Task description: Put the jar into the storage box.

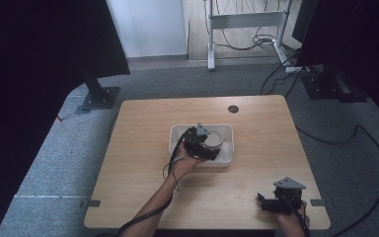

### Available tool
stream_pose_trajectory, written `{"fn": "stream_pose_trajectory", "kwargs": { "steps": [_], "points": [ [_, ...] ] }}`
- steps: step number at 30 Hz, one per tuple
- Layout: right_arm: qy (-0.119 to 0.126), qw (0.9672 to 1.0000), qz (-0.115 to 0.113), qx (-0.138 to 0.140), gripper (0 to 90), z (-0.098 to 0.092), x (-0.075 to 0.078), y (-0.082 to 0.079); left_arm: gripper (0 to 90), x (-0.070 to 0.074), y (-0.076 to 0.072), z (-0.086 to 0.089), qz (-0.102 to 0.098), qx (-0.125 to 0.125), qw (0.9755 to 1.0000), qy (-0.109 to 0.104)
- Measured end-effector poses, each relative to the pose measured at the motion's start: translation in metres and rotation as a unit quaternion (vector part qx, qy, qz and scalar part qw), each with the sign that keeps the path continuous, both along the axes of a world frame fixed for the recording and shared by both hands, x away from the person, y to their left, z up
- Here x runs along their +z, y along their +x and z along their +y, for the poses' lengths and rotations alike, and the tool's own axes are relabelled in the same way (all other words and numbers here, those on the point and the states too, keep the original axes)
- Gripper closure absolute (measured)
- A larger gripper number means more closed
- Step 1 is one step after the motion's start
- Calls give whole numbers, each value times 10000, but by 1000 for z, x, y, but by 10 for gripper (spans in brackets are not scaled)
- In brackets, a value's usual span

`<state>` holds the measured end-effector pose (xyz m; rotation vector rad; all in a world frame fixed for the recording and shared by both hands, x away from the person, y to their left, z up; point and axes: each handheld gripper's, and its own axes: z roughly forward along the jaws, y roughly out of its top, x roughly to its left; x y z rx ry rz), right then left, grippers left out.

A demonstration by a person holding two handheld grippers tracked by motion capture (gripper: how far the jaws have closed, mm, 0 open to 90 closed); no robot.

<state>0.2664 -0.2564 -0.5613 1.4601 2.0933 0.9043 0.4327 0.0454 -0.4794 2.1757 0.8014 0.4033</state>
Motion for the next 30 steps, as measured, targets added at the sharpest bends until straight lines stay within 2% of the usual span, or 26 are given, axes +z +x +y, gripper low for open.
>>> {"fn": "stream_pose_trajectory", "kwargs": {
  "steps": [14,30],
  "points": [
    [-1,10000,0,-3,19,0,0,0,53,16,-16,19,-284,-161,9994,-68],
    [-2,10000,1,-15,19,0,0,0,55,32,-26,46,-312,-222,9991,-177]
  ]
}}
